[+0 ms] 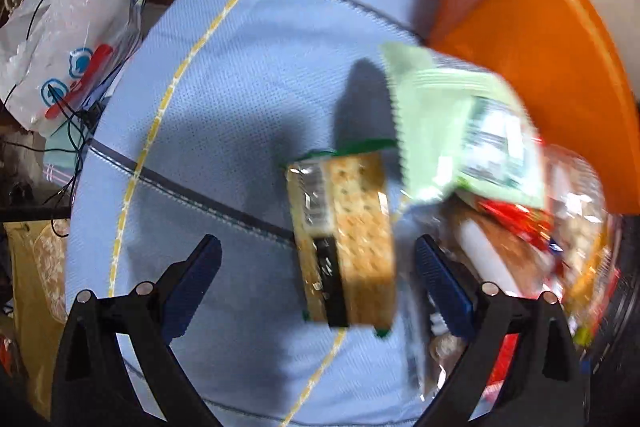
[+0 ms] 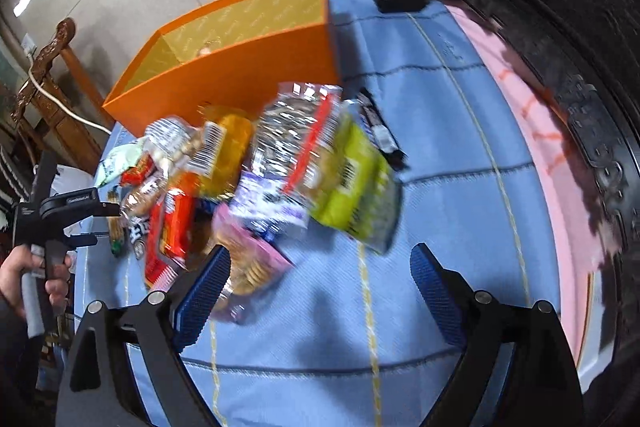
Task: Organize snacks
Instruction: 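Grasp the cracker pack with the left tool while the right tool grasps the yellow-green bag, then release the cracker pack into the orange box with the left tool while the right tool releases the yellow-green bag, then move both tools back toward the remaining snack pile, then grasp the black sausage stick with the left tool while the right tool grasps the pink cookie bag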
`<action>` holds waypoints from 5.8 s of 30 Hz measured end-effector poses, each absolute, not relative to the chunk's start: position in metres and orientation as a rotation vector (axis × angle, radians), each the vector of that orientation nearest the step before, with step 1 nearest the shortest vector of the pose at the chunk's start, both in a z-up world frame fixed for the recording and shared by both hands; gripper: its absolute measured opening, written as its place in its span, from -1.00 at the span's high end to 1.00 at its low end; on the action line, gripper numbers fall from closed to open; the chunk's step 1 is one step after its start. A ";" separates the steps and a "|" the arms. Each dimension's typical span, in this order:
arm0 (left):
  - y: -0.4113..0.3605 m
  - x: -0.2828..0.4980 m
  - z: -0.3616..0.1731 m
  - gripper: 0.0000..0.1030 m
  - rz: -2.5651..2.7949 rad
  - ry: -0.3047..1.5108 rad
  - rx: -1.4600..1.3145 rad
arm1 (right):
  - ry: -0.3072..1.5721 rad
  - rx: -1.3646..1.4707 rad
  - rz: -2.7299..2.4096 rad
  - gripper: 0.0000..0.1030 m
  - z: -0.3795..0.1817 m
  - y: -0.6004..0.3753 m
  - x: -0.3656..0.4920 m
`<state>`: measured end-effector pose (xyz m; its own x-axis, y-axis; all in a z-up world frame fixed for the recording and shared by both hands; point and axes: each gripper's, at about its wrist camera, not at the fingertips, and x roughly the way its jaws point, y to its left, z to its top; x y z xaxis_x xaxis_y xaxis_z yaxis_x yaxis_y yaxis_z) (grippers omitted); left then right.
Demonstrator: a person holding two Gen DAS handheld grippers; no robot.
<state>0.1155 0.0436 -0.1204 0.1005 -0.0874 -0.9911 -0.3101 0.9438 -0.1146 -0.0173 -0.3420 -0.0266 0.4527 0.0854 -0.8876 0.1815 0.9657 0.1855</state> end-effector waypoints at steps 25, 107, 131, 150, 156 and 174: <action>0.047 0.076 -0.120 0.10 0.211 1.433 -0.171 | 1.187 0.201 -0.023 -0.49 -0.073 -0.366 0.044; -0.060 0.185 0.000 -0.68 -0.130 1.141 0.010 | 0.929 0.310 0.013 -0.90 0.004 -0.339 0.133; -0.036 0.062 -0.106 -0.68 -0.039 1.465 -0.164 | 1.145 0.271 0.059 -0.90 -0.050 -0.296 -0.020; -0.017 0.038 -0.122 0.43 -0.014 1.518 -0.149 | 1.262 0.103 0.133 -0.93 -0.102 -0.232 0.005; -0.011 0.031 -0.120 0.42 -0.029 1.498 -0.137 | 1.232 -0.103 0.168 -0.30 -0.101 -0.207 0.009; -0.003 0.010 -0.074 0.44 -0.072 1.440 -0.116 | 1.142 0.127 0.240 -0.05 -0.032 -0.274 -0.037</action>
<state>0.0105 -0.0026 -0.0741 0.1295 -0.1193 -0.9844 -0.0207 0.9922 -0.1229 -0.0367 -0.2742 -0.0318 0.3940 0.2532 -0.8836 -0.1242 0.9672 0.2218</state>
